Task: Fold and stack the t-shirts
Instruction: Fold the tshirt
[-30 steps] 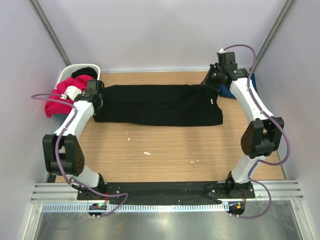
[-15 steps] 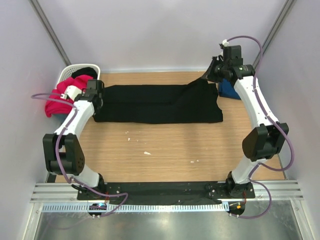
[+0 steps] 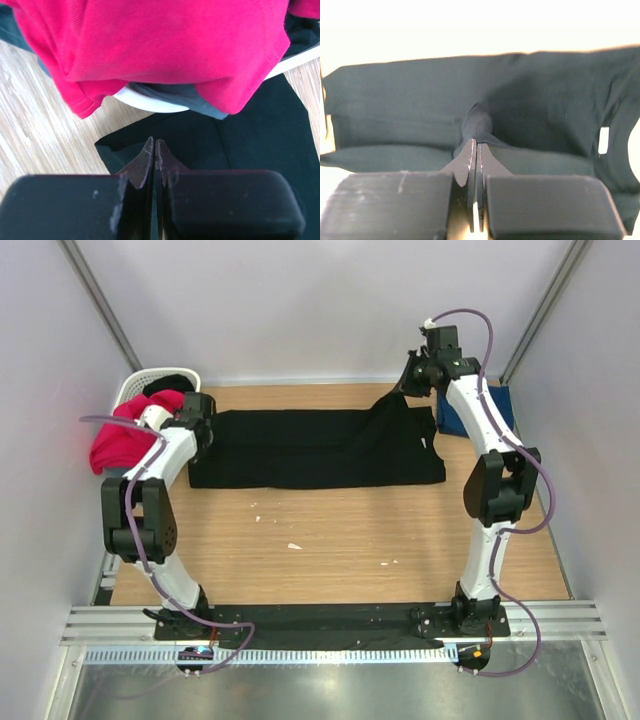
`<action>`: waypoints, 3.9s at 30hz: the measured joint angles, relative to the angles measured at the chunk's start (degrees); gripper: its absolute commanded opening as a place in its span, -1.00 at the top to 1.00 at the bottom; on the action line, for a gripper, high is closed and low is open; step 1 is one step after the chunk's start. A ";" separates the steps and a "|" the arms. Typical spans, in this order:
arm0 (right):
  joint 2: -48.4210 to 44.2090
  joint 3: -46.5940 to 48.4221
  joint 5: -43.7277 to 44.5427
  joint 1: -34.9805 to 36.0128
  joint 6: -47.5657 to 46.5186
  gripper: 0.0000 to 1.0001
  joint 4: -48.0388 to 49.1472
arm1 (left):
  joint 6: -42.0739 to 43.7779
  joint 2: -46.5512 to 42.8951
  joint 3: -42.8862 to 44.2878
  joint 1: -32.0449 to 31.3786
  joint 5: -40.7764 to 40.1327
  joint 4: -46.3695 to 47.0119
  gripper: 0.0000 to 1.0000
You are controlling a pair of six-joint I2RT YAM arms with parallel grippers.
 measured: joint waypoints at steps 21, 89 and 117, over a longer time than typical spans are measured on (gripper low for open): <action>12.39 11.98 0.72 -0.28 -0.09 0.98 0.48 | 2.99 6.97 6.32 0.00 -0.66 2.36 0.99; -0.28 -17.62 8.81 -12.33 3.02 -0.48 10.38 | 28.37 52.81 58.82 -25.94 49.75 28.94 -0.08; 2.36 -20.96 -1.09 -12.17 5.16 -0.40 16.57 | 24.85 53.75 57.70 -28.11 48.70 27.82 0.03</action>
